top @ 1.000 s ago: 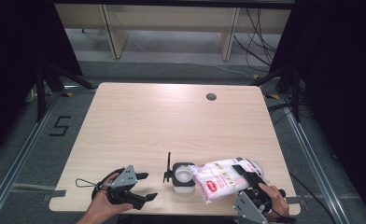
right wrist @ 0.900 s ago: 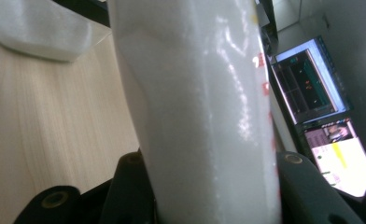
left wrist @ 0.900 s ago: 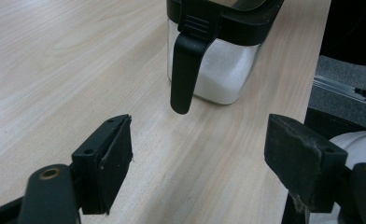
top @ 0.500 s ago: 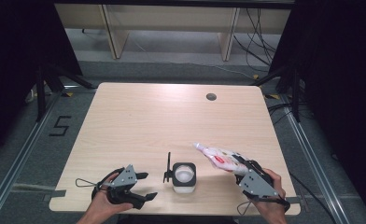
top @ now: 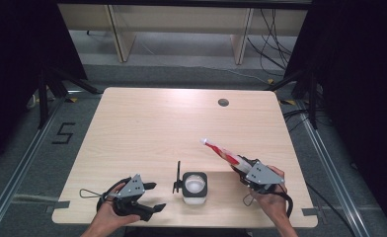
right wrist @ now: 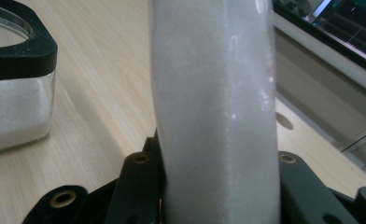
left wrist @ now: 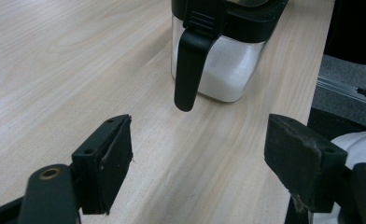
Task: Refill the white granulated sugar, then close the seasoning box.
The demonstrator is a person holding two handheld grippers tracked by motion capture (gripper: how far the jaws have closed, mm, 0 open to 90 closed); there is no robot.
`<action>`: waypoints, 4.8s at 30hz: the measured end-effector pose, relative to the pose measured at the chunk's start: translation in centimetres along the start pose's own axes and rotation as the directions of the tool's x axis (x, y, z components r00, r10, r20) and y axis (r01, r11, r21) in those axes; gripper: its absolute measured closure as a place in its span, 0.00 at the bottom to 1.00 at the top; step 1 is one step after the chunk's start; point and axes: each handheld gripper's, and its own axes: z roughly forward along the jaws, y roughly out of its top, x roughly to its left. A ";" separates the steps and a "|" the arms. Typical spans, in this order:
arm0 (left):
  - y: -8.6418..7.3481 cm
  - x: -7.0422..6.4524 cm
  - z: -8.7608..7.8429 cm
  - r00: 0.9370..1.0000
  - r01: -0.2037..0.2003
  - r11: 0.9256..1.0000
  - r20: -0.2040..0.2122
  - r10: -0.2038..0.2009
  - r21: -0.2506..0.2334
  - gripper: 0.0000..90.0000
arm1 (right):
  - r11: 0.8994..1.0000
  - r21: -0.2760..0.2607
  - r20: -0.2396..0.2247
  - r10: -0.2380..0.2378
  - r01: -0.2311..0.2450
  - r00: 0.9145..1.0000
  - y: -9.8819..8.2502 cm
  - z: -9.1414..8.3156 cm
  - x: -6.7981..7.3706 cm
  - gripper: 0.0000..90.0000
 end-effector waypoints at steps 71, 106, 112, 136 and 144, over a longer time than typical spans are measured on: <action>0.0 -0.1 -0.2 1.000 0.023 0.999 -0.009 -0.023 -0.029 0.26 | 0.859 -0.014 0.092 0.510 -0.511 0.855 -3.5 -8.6 -0.1 0.37; 0.7 -0.1 -0.7 1.000 0.005 0.999 -0.025 -0.006 -0.037 0.26 | 0.862 0.094 0.061 0.495 -0.499 0.867 -3.5 -10.6 3.0 0.23; 0.8 -0.3 -0.6 1.000 0.007 0.999 -0.023 -0.008 -0.038 0.26 | 0.864 0.110 0.044 0.490 -0.492 0.871 -3.4 -10.4 3.2 0.23; 2.9 -0.6 -2.1 0.999 0.003 0.994 0.041 0.001 -0.107 0.92 | 0.872 0.124 0.014 0.476 -0.474 0.879 -2.8 -9.9 3.6 0.26; 5.2 -1.3 -2.2 0.998 -0.046 0.991 0.028 0.050 -0.128 0.99 | 0.861 0.128 0.021 0.494 -0.493 0.869 -2.8 -10.0 3.6 0.27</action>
